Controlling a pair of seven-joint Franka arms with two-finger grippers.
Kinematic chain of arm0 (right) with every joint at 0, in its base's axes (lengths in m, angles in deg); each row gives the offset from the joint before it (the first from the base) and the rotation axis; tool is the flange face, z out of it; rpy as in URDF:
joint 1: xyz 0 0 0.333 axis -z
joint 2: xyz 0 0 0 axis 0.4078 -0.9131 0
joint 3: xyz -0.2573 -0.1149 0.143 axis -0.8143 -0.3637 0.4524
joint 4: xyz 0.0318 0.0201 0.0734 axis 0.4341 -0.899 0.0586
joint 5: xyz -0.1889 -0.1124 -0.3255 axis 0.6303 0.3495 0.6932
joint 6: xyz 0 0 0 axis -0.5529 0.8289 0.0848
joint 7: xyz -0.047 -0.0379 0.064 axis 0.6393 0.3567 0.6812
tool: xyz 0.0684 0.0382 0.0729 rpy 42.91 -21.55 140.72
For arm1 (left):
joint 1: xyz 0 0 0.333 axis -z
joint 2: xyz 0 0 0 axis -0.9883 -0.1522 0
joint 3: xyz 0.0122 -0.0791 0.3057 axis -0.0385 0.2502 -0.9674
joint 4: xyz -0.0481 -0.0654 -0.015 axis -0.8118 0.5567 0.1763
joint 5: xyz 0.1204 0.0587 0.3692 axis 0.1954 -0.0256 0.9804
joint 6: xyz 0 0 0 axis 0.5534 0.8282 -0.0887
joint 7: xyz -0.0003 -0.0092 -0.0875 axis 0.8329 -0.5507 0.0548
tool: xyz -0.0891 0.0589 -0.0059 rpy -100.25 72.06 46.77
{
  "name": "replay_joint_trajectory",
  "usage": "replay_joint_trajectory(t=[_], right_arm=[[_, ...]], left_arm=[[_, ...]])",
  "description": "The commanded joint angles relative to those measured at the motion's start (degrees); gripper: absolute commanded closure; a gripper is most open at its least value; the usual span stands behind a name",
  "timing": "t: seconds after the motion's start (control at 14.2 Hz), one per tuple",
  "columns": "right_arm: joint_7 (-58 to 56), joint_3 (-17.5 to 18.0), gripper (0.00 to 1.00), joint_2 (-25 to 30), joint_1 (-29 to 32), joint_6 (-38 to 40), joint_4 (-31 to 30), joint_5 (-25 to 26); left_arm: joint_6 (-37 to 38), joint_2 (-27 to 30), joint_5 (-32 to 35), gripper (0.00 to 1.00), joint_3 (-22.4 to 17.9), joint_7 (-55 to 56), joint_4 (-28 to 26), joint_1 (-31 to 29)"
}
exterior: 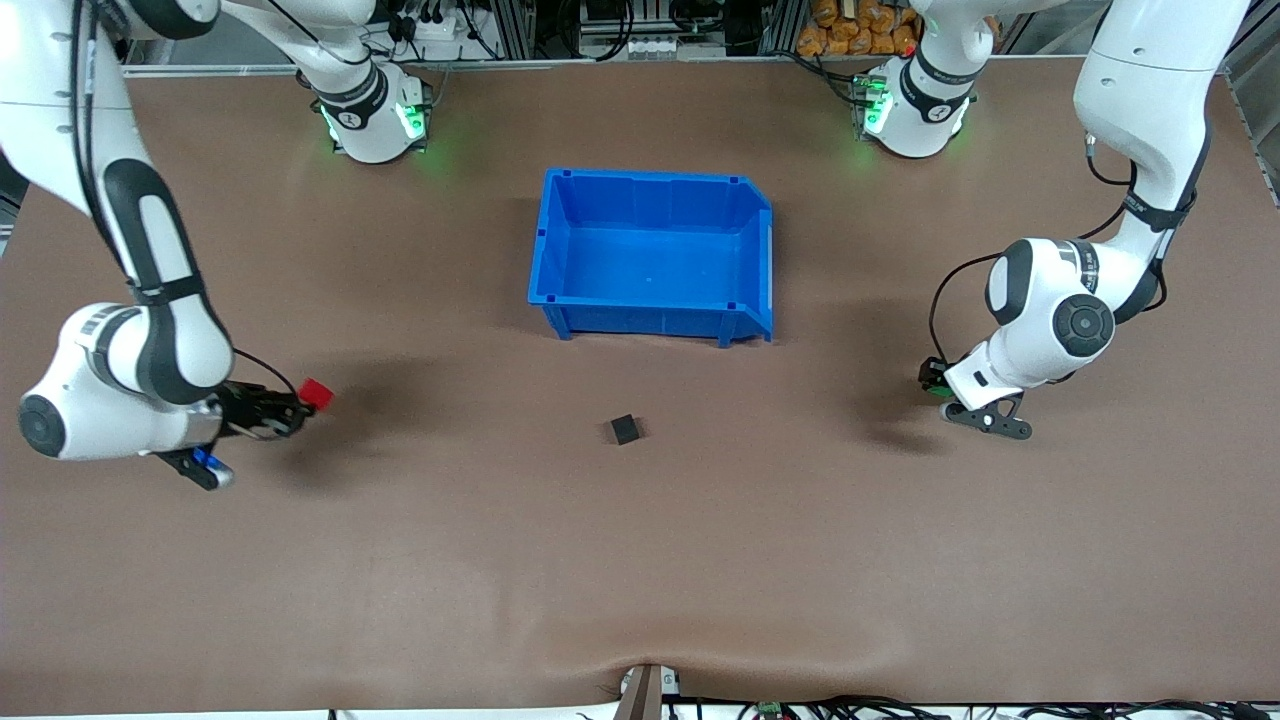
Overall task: Attach green and red cubes to black cube
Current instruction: 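Grasp the red cube with the right gripper while the left gripper grasps green, then carry the red cube and green cube toward the black cube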
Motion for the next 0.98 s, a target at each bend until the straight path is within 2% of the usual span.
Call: replay_joint_trajectory(t=[0.0, 0.14, 0.28, 0.49, 0.63, 0.77, 0.91], right_arm=[[16.02, -0.47, 1.00, -4.07, -7.48, 0.52, 6.49, -7.04], [25.43, -0.47, 1.00, -5.66, -10.39, -1.84, 9.22, -13.46], [29.76, -0.47, 1.00, -6.36, -13.82, -6.66, 9.23, -15.59], [41.43, -0.47, 1.00, -8.56, -18.83, -16.15, 9.58, -18.23], [47.86, -0.47, 1.00, -9.53, -21.99, -20.13, 9.49, -18.23], [49.90, -0.47, 1.00, -11.46, -24.98, -22.85, 10.63, -18.23], [53.23, -0.47, 1.00, -13.74, -27.27, -25.49, 13.51, -18.23]], left_arm=[[-0.50, -0.76, 1.12, 0.49, 0.06, -0.47, 0.59, -0.13], [-0.42, -0.67, 1.12, 0.74, 0.06, -0.47, 0.41, -0.13], [-0.42, -0.50, 1.04, 1.00, 0.06, 0.06, 0.41, -0.22], [0.11, 0.90, -0.28, 1.00, 0.06, 2.41, 1.46, -0.48], [5.44, 1.09, -2.47, 1.00, 0.06, 8.82, 6.36, -0.39], [11.25, -0.40, -9.21, 1.00, 0.15, 14.36, 13.30, 0.39], [13.64, -1.28, -18.09, 1.00, 0.15, 23.21, 17.53, 2.14]])
